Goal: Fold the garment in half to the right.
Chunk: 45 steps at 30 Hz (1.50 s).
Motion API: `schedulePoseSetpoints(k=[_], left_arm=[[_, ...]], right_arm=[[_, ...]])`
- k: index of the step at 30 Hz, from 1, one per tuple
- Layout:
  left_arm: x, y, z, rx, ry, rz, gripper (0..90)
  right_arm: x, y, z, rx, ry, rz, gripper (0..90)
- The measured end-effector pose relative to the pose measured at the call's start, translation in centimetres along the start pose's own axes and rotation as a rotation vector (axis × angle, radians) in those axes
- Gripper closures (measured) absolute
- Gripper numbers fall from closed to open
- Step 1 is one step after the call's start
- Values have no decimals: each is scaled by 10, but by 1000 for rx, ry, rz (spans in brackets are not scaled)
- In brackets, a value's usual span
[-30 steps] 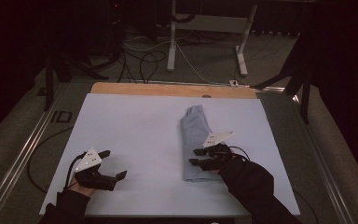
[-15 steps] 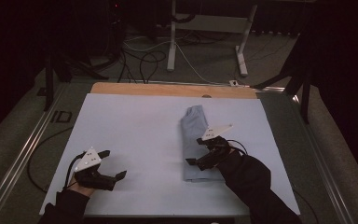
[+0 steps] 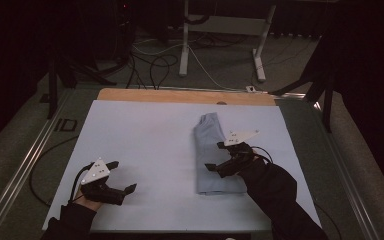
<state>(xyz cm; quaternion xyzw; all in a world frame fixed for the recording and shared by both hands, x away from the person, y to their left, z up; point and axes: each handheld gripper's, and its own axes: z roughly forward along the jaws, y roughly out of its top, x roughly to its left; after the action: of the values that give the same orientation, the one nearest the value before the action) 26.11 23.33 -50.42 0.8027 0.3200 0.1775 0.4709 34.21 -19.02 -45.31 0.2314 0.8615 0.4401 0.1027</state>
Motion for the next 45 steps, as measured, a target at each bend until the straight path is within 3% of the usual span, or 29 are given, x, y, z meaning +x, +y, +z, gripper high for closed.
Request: schedulePoseSetpoints(k=[10, 32, 41, 45], left_arm=[[1, 0, -1, -10, -34, -14, 4], [4, -3, -5, -11, -35, -12, 4], [3, -4, -4, -9, -32, -10, 4], [3, -6, -4, -3, -26, -7, 4]], right_arm=[[-10, -12, -20, -20, -39, 8, 83], [-26, -81, -56, -43, -172, 129, 83], [-23, -108, -63, -48, -214, 171, 83], [-15, -120, -61, -73, -226, 182, 83]])
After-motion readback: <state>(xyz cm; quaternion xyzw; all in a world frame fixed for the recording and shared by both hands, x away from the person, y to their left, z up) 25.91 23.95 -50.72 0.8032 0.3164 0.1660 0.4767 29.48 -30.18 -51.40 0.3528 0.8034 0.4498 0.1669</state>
